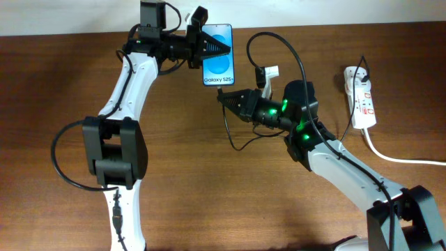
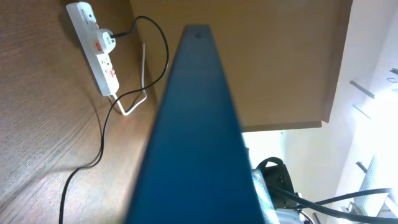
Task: Plug charger to phone and switch on socket
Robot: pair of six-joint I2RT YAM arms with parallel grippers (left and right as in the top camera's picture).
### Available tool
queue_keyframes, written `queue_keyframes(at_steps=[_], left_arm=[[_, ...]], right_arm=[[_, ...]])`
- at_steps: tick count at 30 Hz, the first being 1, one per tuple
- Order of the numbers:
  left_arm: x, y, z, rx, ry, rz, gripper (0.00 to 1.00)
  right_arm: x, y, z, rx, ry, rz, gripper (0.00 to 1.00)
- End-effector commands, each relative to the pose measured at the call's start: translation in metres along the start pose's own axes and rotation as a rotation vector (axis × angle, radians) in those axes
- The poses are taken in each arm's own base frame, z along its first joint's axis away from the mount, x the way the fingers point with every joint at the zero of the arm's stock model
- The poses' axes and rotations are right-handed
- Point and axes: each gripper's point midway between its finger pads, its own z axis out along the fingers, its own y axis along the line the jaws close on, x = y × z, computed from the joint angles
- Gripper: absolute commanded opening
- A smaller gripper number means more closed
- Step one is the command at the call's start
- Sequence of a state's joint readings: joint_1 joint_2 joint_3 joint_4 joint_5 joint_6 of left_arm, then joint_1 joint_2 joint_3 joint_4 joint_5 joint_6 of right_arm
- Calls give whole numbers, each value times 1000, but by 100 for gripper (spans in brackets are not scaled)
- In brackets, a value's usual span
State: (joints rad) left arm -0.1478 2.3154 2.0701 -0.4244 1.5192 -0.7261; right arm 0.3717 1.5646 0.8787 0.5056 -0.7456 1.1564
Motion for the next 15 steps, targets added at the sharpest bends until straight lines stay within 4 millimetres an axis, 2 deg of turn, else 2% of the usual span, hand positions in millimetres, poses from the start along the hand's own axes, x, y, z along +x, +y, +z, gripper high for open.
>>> queue_keyframes(at_steps=[1, 6, 15], left_arm=[[4, -18, -4, 30, 19, 41, 0], [4, -18, -4, 30, 19, 41, 0], [5, -18, -3, 31, 23, 40, 0]], right_arm=[[-5, 5, -1, -13, -6, -8, 4], [-6, 16, -1, -56, -7, -46, 4], [-11, 11, -1, -34, -35, -37, 4]])
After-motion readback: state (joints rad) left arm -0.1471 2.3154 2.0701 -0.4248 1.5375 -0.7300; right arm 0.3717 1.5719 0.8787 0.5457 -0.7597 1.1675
